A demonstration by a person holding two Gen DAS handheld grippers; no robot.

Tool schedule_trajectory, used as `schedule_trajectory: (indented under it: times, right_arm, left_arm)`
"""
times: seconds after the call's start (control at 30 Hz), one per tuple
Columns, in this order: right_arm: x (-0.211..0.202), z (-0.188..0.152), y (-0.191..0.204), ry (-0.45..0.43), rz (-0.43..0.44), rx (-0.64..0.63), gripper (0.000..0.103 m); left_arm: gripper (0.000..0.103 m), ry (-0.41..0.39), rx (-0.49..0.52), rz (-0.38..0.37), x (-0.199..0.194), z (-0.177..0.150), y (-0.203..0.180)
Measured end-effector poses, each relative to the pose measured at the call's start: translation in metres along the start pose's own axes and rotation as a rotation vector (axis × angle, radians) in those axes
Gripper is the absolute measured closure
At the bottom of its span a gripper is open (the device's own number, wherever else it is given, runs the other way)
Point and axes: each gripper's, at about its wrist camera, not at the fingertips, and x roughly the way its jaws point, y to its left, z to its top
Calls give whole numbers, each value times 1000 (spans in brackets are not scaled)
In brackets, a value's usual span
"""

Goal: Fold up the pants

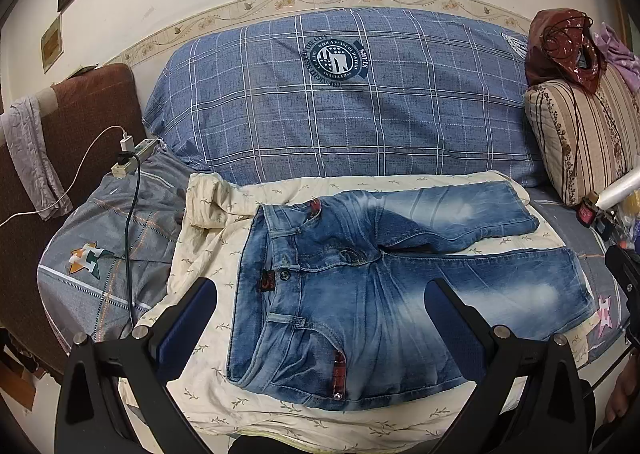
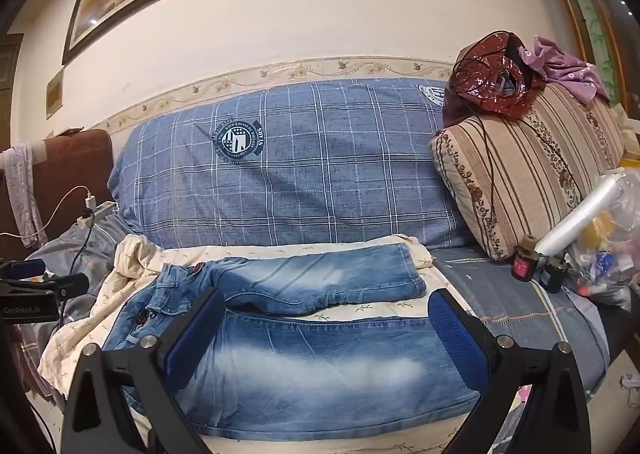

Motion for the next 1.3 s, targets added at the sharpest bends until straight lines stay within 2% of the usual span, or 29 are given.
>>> schedule_trajectory:
  times: [0.9, 1.23, 1.3]
  right_arm:
    - [13, -3, -2, 4, -3, 7, 0]
    - [29, -1, -4, 37, -8, 0, 0]
    - [35, 2, -7, 20, -6, 14, 0]
  left_arm:
    - [0, 23, 10, 2, 15, 3, -2]
    - [0, 42, 7, 4, 36, 9, -1]
    - [0, 49, 4, 4, 42, 10, 0]
